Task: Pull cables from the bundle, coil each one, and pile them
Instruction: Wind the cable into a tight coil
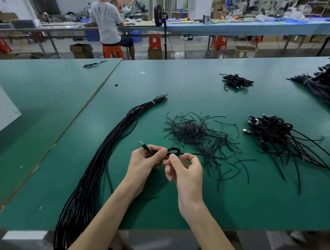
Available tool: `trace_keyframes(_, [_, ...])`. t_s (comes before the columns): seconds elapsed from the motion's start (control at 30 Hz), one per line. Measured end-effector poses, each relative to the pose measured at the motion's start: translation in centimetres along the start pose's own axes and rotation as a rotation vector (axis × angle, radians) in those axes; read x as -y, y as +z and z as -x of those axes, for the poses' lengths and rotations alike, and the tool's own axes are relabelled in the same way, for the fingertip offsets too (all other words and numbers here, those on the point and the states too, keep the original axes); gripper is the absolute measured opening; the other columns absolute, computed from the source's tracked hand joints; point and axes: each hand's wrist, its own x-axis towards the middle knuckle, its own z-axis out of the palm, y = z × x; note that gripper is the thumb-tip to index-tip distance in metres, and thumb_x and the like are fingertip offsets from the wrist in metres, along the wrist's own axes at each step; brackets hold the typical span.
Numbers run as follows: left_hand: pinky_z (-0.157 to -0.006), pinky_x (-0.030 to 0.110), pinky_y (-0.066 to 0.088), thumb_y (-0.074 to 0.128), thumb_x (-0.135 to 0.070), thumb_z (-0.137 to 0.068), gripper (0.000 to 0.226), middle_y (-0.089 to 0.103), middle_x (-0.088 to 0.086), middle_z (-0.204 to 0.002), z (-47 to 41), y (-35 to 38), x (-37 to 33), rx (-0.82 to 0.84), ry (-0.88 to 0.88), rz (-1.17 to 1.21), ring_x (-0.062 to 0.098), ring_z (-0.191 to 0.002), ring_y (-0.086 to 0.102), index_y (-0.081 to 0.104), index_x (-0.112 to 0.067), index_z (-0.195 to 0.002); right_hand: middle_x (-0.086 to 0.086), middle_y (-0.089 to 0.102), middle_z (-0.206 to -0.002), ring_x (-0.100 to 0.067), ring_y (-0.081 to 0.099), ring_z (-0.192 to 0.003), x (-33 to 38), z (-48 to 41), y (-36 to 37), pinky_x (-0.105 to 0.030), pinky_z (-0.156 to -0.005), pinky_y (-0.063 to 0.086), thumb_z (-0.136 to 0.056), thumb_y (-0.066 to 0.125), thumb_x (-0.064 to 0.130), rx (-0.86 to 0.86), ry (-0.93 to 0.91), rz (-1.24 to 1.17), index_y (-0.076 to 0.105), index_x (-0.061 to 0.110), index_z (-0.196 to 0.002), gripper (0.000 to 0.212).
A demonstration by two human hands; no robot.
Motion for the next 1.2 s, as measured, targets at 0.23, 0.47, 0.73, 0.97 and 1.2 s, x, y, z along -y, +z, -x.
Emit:
trace_keyframes(0.23, [-0.079,0.05,0.046,0.082,-0.03,-0.082,0.021,0.072,0.014,-0.081,0.0,0.1,-0.2,0.014,-0.034,0.047,0.03,-0.078,0.059,0.077,-0.011,-0.087,-0.018,0.071,-0.077,-0.015,0.056,-0.052,-0.3,-0.4,-0.6,-0.021,-0.047,0.045,-0.093,0.069,-0.002,0.013,0.126,-0.251,0.041,0.012,-0.114,0.037])
trace_keyframes(0.47, [-0.067,0.034,0.041,0.082,-0.037,-0.083,0.021,0.064,0.009,-0.073,0.1,0.0,-0.4,0.11,-0.046,0.052,0.023,-0.073,0.054,0.076,-0.017,-0.085,-0.011,0.062,-0.066,-0.014,0.037,-0.039,-0.7,-1.2,-0.5,-0.021,-0.038,0.029,-0.087,0.061,-0.005,0.085,-0.008,-0.04,0.061,0.03,-0.122,0.05])
trace_keyframes(0.73, [-0.073,0.043,0.041,0.079,-0.028,-0.088,0.018,0.065,0.015,-0.074,0.1,-0.1,-0.5,0.166,-0.037,0.052,0.023,-0.069,0.058,0.073,-0.012,-0.087,-0.01,0.06,-0.068,-0.014,0.033,-0.037,-0.4,-1.1,-1.5,-0.02,-0.038,0.028,-0.093,0.054,-0.001,0.196,-0.09,0.158,0.063,0.037,-0.119,0.047])
trace_keyframes(0.97, [-0.069,0.04,0.044,0.079,-0.026,-0.087,0.017,0.063,0.018,-0.074,0.2,-0.1,-0.5,0.163,-0.022,0.056,0.025,-0.066,0.057,0.074,-0.009,-0.09,-0.005,0.06,-0.066,-0.017,0.04,-0.036,-0.8,-1.1,-1.6,-0.021,-0.037,0.03,-0.098,0.053,0.004,0.218,-0.133,0.253,0.069,0.033,-0.116,0.038])
trace_keyframes(1.2, [-0.071,0.039,0.043,0.078,-0.025,-0.087,0.012,0.063,0.01,-0.068,0.2,-0.2,-0.6,0.15,-0.021,0.107,0.021,-0.062,0.058,0.074,-0.013,-0.085,-0.004,0.066,-0.071,-0.02,0.051,-0.042,-0.9,-1.1,-1.7,-0.026,-0.039,0.036,-0.101,0.063,0.017,0.224,-0.142,0.285,0.066,0.023,-0.118,0.018])
